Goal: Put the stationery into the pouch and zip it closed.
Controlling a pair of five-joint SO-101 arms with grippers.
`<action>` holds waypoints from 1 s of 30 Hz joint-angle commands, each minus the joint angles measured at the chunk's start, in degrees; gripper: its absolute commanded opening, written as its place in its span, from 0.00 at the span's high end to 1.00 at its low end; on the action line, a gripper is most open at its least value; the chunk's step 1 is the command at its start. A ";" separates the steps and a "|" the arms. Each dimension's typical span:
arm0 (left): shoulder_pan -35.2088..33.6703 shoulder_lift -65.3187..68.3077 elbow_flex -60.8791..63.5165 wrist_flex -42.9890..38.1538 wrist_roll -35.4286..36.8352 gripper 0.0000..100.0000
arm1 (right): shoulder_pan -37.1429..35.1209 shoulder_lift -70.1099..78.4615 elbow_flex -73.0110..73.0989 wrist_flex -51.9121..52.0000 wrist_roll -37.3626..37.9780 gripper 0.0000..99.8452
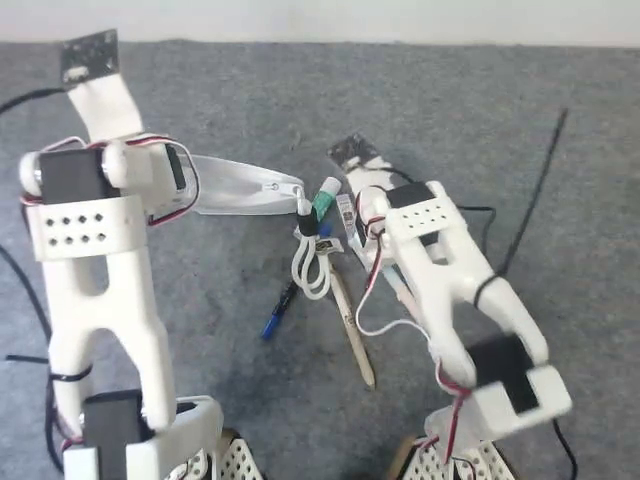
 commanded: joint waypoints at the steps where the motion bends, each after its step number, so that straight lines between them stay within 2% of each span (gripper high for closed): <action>1: 0.09 0.09 0.57 -1.32 0.97 0.99 | 0.22 -8.92 -1.76 3.30 -5.63 0.99; 5: 0.00 0.09 0.57 -1.05 0.97 0.99 | -0.31 -11.56 -1.76 5.05 -9.14 0.99; 11: 0.00 0.09 0.57 -1.14 1.05 0.99 | 0.13 -16.31 -1.76 8.48 -9.23 0.99; 19: 0.00 0.09 0.57 -1.14 1.05 0.99 | 0.13 -30.29 -1.76 12.97 -9.49 0.99; 24: 0.00 0.09 0.57 -1.05 1.05 0.99 | -0.22 -37.14 -1.76 12.97 -14.51 0.99; 30: 0.00 0.09 0.57 -1.05 1.05 0.99 | -0.31 -44.70 -1.93 12.53 -17.14 0.99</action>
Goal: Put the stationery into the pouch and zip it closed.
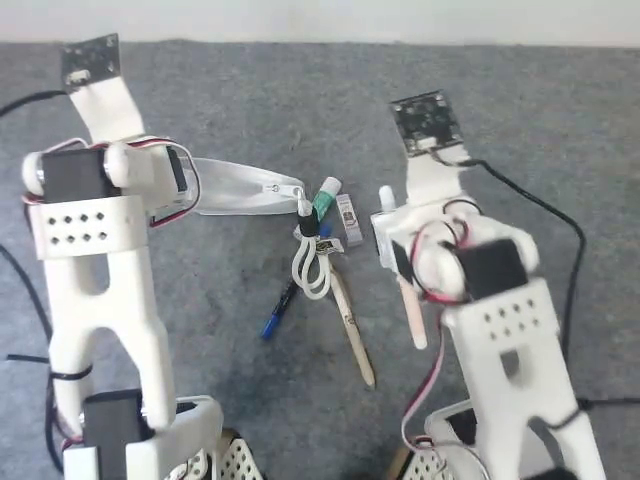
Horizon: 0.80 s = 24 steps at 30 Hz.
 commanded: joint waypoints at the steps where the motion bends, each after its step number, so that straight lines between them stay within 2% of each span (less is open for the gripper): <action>1: 0.09 0.09 -0.13 -1.05 0.88 0.99 | -0.31 -6.46 -2.20 -0.13 -2.11 0.99; 13: 0.09 0.09 -0.13 -0.97 0.88 0.99 | -13.23 -21.93 -1.93 -9.01 -2.73 0.99; 24: 0.09 0.09 -0.04 -0.97 0.79 0.99 | -19.74 -24.04 -1.85 -18.51 -2.37 0.99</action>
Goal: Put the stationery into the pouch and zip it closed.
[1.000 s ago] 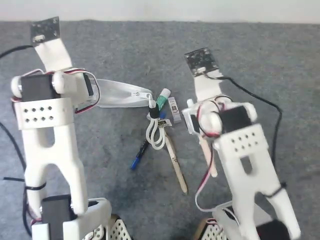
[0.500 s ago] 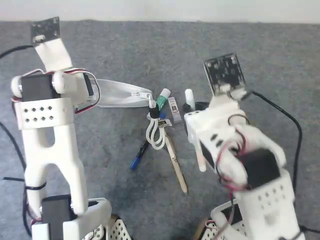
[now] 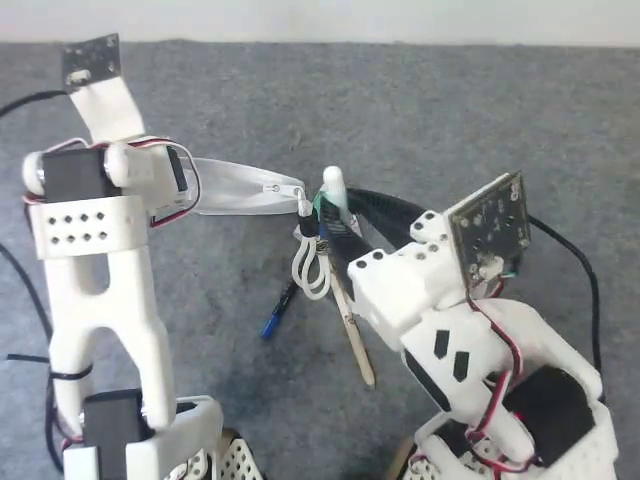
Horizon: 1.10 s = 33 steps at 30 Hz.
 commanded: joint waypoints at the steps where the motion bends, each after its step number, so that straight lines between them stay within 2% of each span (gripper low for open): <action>1: 0.09 0.09 -0.04 -0.97 0.79 0.99 | -2.07 -0.84 -1.85 -4.53 0.00 0.99; 9: 0.09 0.09 -0.04 -1.05 0.79 0.99 | -4.18 -0.66 -0.97 -15.78 -0.09 0.99; 22: 0.26 0.09 -0.04 -1.05 0.79 0.99 | -4.18 -0.66 17.93 -48.57 -0.09 0.99; 28: 0.26 0.09 -0.04 -1.05 0.79 0.99 | -4.18 -0.04 19.25 -55.78 -0.35 0.99; 33: 0.35 0.09 -0.04 -1.05 0.79 0.99 | -4.18 6.37 19.25 -61.67 -0.44 0.99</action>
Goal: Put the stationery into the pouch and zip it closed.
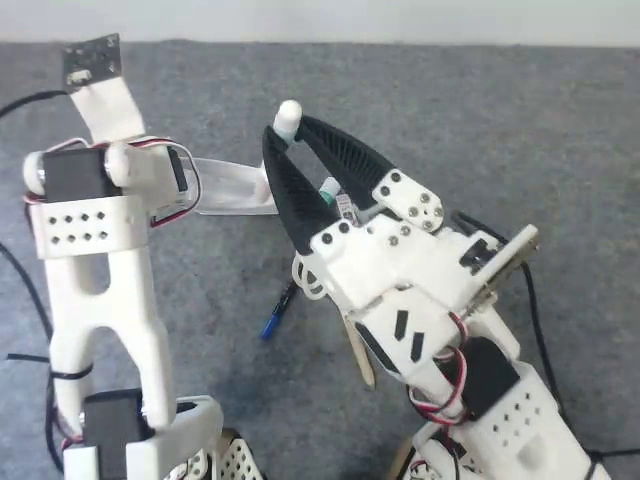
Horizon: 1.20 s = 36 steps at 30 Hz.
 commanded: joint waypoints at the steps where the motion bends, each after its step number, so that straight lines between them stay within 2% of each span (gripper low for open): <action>1: 0.35 0.09 -0.04 -0.97 0.79 0.99 | -0.13 5.05 -0.70 -5.23 -0.44 0.99; 6: 0.26 0.09 -0.04 -0.97 0.79 0.99 | -0.13 9.45 -0.53 -8.66 -0.44 0.99; 22: 0.44 0.09 -0.04 -0.97 0.88 0.99 | -0.04 13.49 4.84 -8.75 0.09 0.99; 28: 0.35 0.09 -0.04 -0.97 0.88 0.99 | -1.10 13.93 9.23 -8.22 9.67 0.99; 32: 0.44 0.09 -0.04 -0.97 0.88 0.99 | -3.65 13.93 12.13 -8.13 12.57 0.99; 34: 0.44 0.09 -0.04 -0.97 0.88 0.99 | -4.53 13.93 12.92 -8.13 13.10 0.95; 36: 0.35 0.09 -0.04 -0.97 0.88 0.99 | -4.53 13.85 13.63 -8.13 12.75 0.88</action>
